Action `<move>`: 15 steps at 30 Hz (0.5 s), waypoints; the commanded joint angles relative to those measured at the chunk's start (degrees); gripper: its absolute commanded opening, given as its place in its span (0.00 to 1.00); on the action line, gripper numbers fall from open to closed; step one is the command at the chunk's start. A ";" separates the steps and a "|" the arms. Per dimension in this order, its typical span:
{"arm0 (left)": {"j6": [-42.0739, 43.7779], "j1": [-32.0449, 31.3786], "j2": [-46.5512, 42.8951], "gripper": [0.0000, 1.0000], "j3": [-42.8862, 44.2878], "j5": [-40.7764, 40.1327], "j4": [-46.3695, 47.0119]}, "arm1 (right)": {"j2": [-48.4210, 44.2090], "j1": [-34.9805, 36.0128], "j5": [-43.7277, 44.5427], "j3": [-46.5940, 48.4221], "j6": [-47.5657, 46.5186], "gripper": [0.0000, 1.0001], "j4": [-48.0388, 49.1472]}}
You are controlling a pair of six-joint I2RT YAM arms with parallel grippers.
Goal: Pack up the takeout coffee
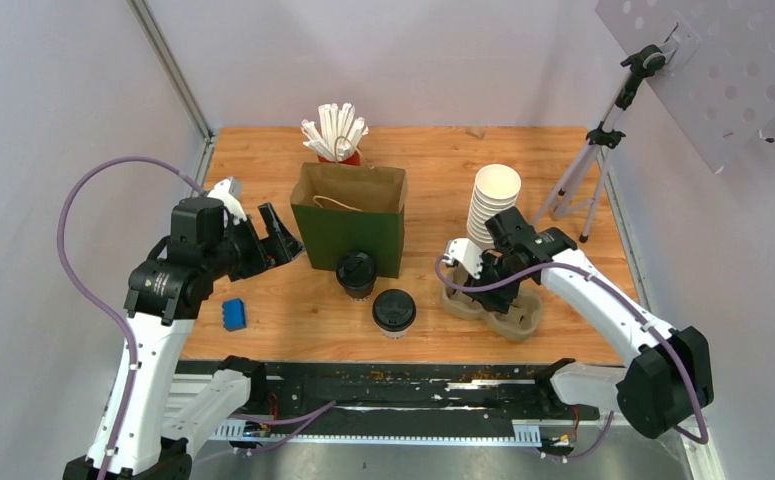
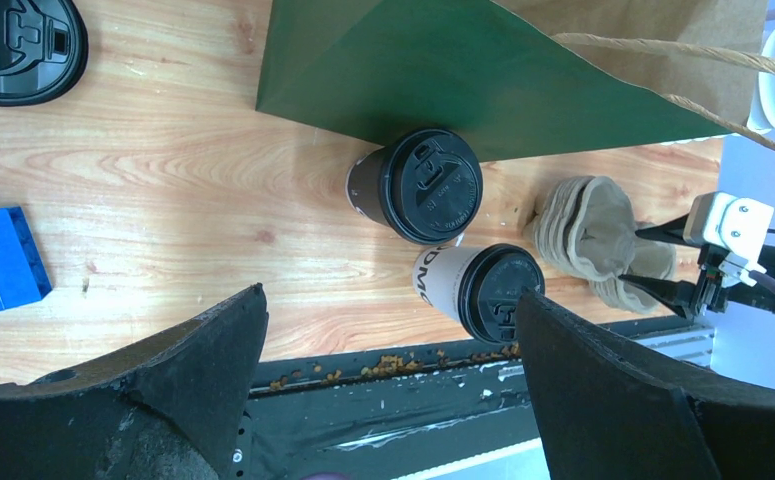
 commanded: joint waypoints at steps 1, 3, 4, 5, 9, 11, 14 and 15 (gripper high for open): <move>0.77 0.38 -0.29 1.00 -0.33 0.87 1.27 | 0.35 -0.45 0.61 -0.72 -1.22 0.54 2.67; 0.67 0.39 -0.37 1.00 -0.54 0.74 1.13 | 1.18 -0.46 0.70 -0.15 -1.08 0.54 2.86; 0.68 0.39 -0.42 1.00 -0.63 0.86 1.03 | 1.62 -0.53 0.58 0.42 -1.11 0.54 2.71; 0.83 0.39 -0.31 1.00 -0.52 0.89 0.88 | 2.18 -0.55 0.45 1.03 -1.26 0.53 2.58; 1.12 0.39 -0.42 1.00 -0.55 0.34 0.75 | 3.73 -0.94 0.04 2.18 -1.93 0.49 2.91; 1.12 0.39 -0.43 1.00 -0.56 0.36 0.74 | 4.33 -1.03 0.10 2.50 -2.07 0.47 3.04; 1.11 0.39 -0.46 1.00 -0.69 0.26 0.82 | 4.74 -1.08 0.07 3.17 -2.00 0.46 2.99; 1.07 0.36 -0.45 1.00 -0.67 0.30 0.83 | 4.82 -1.08 0.07 3.14 -2.11 0.45 2.95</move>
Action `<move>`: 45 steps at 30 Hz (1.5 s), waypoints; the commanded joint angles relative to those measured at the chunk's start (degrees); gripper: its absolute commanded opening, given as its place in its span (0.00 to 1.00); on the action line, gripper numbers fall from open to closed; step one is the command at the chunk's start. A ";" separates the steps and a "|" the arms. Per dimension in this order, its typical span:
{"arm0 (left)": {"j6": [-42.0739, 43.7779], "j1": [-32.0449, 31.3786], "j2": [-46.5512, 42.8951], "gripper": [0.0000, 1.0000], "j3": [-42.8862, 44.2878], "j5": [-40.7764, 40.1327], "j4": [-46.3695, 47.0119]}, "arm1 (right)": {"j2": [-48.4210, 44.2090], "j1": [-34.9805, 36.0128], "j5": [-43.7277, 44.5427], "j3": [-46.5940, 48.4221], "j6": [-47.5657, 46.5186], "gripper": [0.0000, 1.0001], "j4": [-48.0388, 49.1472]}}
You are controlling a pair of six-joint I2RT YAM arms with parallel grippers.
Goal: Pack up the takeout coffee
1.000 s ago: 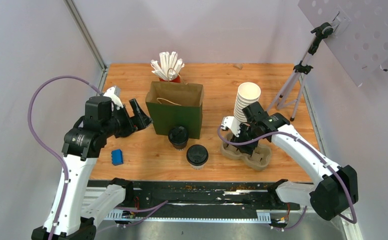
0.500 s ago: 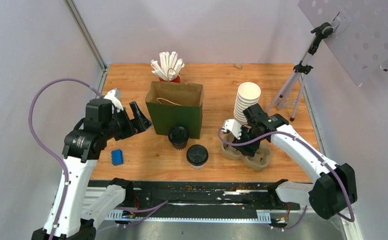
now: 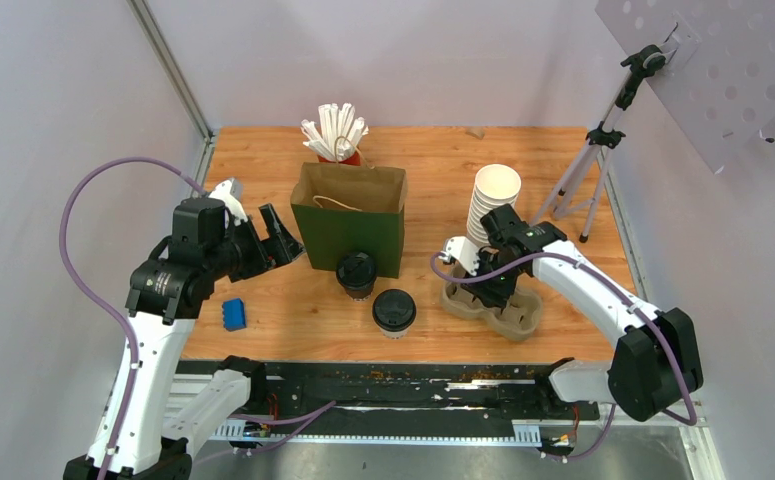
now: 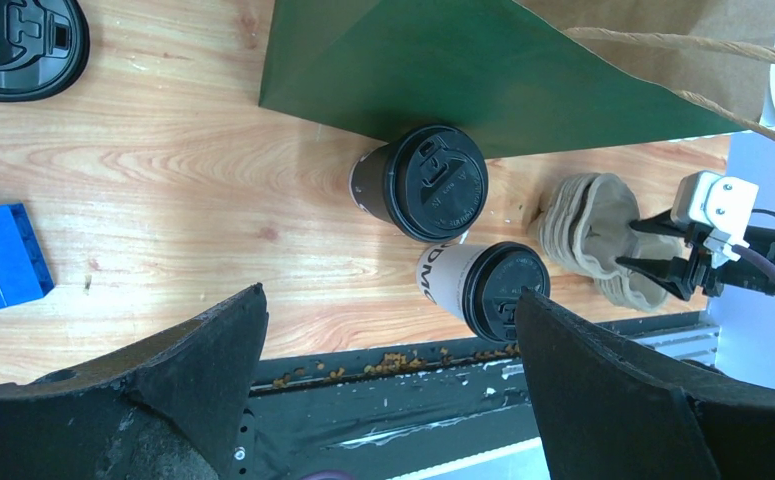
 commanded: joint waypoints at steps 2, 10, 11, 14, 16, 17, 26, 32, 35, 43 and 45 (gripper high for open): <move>0.98 0.39 -0.42 1.00 0.05 0.30 0.71 | 0.13 -0.33 -0.72 2.72 -1.60 0.42 1.19; 0.83 0.39 -0.50 1.00 -0.47 0.28 1.21 | -1.12 -0.38 -1.09 3.82 -2.03 0.28 -1.13; 0.97 0.39 -0.52 1.00 -0.53 0.30 1.22 | -1.33 -0.36 -1.11 4.04 -2.03 0.28 -1.46; 1.01 0.39 -0.58 1.00 -0.37 0.22 1.19 | -2.01 -0.33 -1.37 5.03 -1.86 0.27 -2.62; 1.08 0.39 -0.51 1.00 -0.37 -0.17 1.09 | -2.65 -0.33 -1.38 5.42 -1.83 0.28 -3.24; 1.12 0.34 -0.53 1.00 -0.43 -0.42 1.05 | -3.06 -0.34 -1.39 5.75 -1.94 0.28 -3.78; 0.98 -0.14 -0.17 1.00 -0.41 -0.50 0.96 | -7.58 -0.33 -4.35 12.15 -0.68 0.29 -9.91; 1.32 -0.23 0.56 1.00 1.30 -1.58 0.31 | -6.88 -0.34 -10.87 22.92 2.24 0.29 -12.28; 2.80 -0.23 1.24 1.00 4.06 -4.68 -0.74 | -6.34 -0.09 -15.14 28.75 5.47 0.29 -9.95; 4.36 -0.23 4.78 1.00 10.88 -11.88 -1.06 | -0.14 0.11 -20.44 46.37 12.53 0.30 0.78; 4.01 -0.23 5.74 1.00 11.33 -13.59 1.07 | 1.16 0.15 -21.88 48.17 13.70 0.28 5.41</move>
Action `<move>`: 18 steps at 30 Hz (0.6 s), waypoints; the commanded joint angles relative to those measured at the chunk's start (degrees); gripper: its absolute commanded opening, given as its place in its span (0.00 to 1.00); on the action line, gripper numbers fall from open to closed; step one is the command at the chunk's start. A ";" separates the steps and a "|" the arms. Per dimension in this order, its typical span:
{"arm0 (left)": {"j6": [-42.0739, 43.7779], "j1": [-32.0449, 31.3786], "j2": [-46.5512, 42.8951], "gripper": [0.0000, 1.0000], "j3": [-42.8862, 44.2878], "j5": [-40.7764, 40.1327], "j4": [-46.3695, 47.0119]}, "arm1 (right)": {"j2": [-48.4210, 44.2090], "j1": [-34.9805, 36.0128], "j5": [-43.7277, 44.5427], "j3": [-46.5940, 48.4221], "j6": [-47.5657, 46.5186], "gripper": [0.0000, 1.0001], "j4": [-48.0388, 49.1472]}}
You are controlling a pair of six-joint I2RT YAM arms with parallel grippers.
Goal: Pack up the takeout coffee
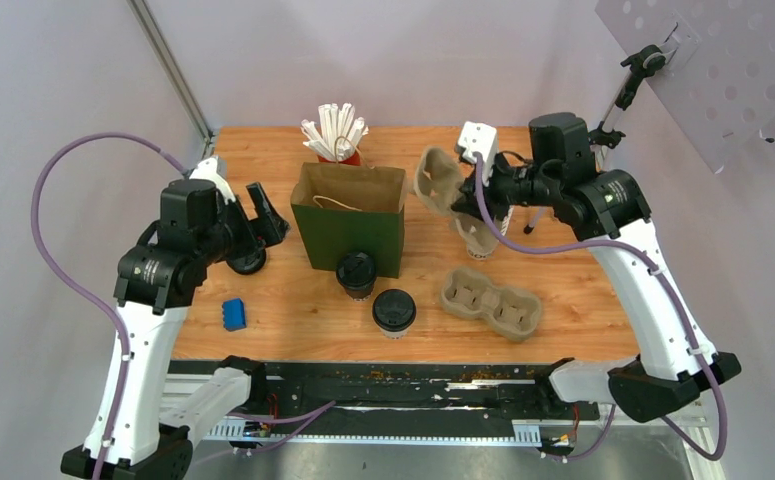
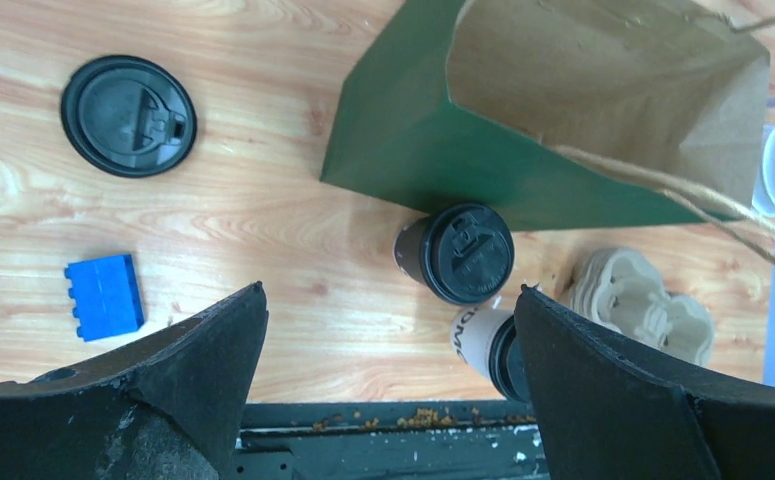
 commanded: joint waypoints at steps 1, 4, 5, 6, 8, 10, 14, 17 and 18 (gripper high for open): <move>1.23 -0.03 2.15 1.00 2.94 -5.81 4.25 | 3.02 0.33 -5.45 5.81 4.49 0.27 12.57; 1.80 -0.01 4.76 1.00 4.35 -8.00 7.10 | 7.00 0.74 -5.38 9.96 4.98 0.27 16.55; 1.94 -0.01 6.07 0.99 4.78 -8.47 7.89 | 8.00 0.89 -5.32 10.91 5.20 0.27 18.42; 2.00 -0.01 7.10 0.99 4.80 -8.66 8.92 | 8.80 1.42 -5.79 11.13 5.56 0.27 20.55; 1.70 0.03 8.88 0.98 4.76 -7.63 11.17 | 10.11 2.46 -7.32 11.08 6.07 0.28 25.49; 1.46 -0.01 9.62 0.97 4.11 -6.42 13.49 | 11.52 3.67 -8.70 11.03 6.32 0.28 29.86; 0.08 0.14 10.09 0.95 2.45 -5.85 15.78 | 14.86 5.81 -10.08 11.86 6.69 0.28 34.97; -0.70 0.66 10.21 0.92 1.62 -4.88 17.25 | 17.19 7.46 -10.55 12.32 6.25 0.28 37.36; -0.91 0.93 10.32 0.91 1.29 -4.29 17.79 | 18.22 7.98 -10.62 12.78 6.23 0.28 37.85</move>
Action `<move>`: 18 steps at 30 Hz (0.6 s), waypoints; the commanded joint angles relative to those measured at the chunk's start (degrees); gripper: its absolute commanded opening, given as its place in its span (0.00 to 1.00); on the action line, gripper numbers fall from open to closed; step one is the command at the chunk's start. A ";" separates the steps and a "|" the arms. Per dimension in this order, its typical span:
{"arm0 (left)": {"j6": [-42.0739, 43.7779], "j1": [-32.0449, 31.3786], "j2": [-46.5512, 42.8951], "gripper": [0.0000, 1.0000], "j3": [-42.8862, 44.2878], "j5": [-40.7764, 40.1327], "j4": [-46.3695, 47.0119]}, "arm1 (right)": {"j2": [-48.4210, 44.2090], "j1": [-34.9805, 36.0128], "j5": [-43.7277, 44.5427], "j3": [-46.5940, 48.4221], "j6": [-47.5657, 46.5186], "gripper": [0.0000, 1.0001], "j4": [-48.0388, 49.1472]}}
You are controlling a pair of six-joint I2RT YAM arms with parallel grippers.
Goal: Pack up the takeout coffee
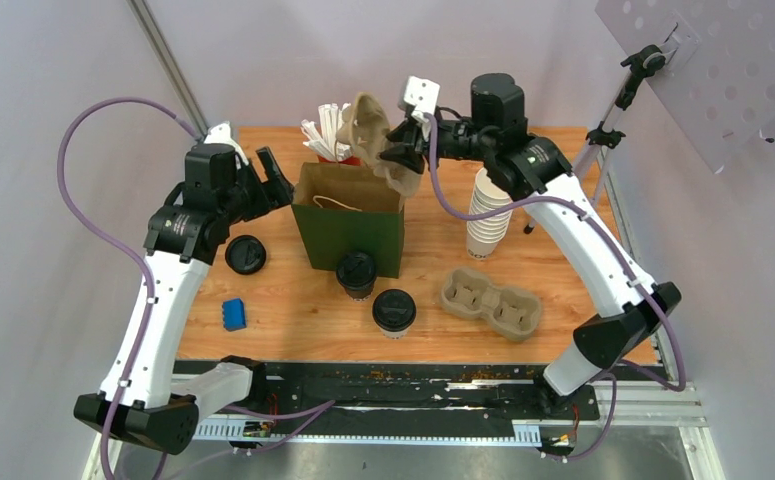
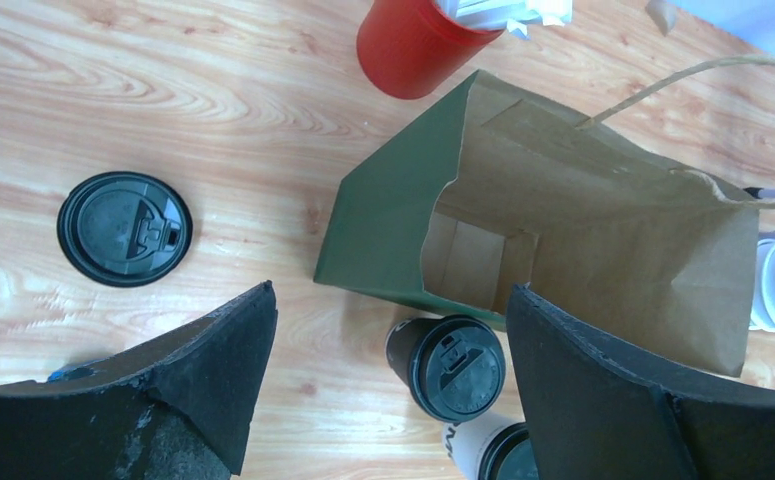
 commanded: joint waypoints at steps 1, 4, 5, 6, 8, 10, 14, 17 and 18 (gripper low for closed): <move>-1.31 1.13 -0.40 0.89 -0.98 1.92 5.73 | 3.03 2.49 -3.15 3.63 0.21 0.28 8.24; -1.89 2.01 0.83 0.85 -1.95 4.31 7.46 | 4.95 4.84 -3.58 3.94 -0.44 0.28 9.15; -1.93 2.21 1.29 0.84 -2.13 4.54 7.86 | 5.50 5.33 -3.62 3.86 -0.39 0.29 9.75; -1.90 2.39 1.73 0.84 -2.14 5.47 8.13 | 6.09 5.82 -3.77 3.84 -0.49 0.29 10.16; -1.60 2.80 2.49 0.82 -1.98 6.24 8.20 | 7.25 6.48 -4.09 4.00 -0.67 0.29 10.92; -0.85 3.18 2.85 0.81 -1.74 6.20 8.27 | 8.40 6.76 -4.02 4.14 -0.63 0.29 11.85; 0.13 4.00 3.13 0.77 -2.55 7.63 9.74 | 10.99 6.90 -3.73 5.25 -1.90 0.29 12.04; 0.38 4.19 3.56 0.75 -3.29 9.43 11.10 | 12.79 6.82 -3.74 6.47 -2.89 0.29 11.06; 0.54 4.21 3.57 0.75 -3.67 10.26 11.94 | 13.11 6.83 -3.73 6.73 -3.66 0.29 10.66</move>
